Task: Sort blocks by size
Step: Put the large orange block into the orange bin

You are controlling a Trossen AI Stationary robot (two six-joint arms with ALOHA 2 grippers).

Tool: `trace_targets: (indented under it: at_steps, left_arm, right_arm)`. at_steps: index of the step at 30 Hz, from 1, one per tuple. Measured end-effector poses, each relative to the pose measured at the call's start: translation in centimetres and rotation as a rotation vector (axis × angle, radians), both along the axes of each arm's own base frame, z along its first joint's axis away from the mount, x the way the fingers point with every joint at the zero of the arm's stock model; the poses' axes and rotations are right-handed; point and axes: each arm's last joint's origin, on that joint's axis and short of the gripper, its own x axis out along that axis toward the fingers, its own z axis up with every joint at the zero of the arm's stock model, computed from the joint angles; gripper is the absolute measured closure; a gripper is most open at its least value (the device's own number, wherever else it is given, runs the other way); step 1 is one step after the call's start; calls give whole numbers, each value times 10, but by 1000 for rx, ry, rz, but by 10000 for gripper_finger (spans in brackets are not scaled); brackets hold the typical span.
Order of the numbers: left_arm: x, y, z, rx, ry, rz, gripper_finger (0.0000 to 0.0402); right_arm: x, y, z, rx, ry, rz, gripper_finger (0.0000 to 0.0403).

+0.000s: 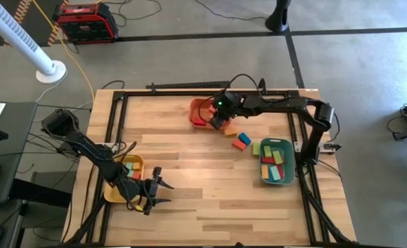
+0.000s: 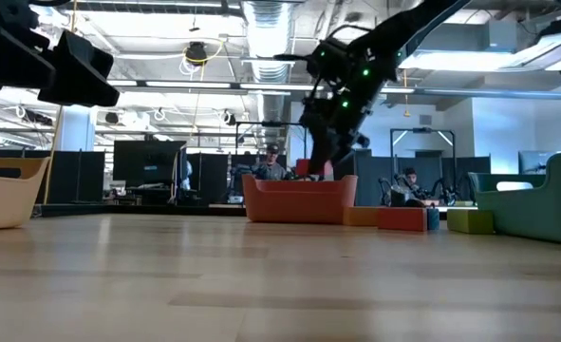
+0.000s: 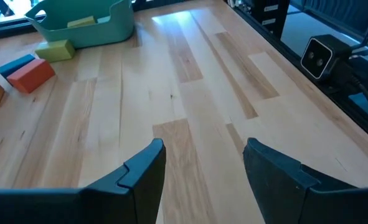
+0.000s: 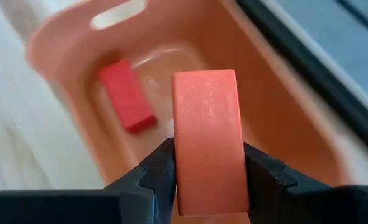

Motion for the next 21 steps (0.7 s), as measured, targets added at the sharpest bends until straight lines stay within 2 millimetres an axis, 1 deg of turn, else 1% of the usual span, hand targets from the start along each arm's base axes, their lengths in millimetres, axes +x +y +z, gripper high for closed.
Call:
trace_targets:
  at_steps: [3,5,10,13,21]
  left_arm:
    - [0,0,1,-3,-7,-1,195]
    - [0,0,1,-4,-6,-1,195]
    - [0,-1,1,-13,-2,-7,195]
    - [0,-1,1,-13,-3,-8,195]
    - [0,-1,1,-22,-1,-5,195]
  right_arm:
    - [4,-2,-11,10,17,9,231]
    - [4,-5,-13,8,14,4,231]
    - [3,-10,-11,-1,0,-7,231]
    - [3,-10,-10,3,-7,-2,229]
    - [5,-7,-11,33,-20,26,208]
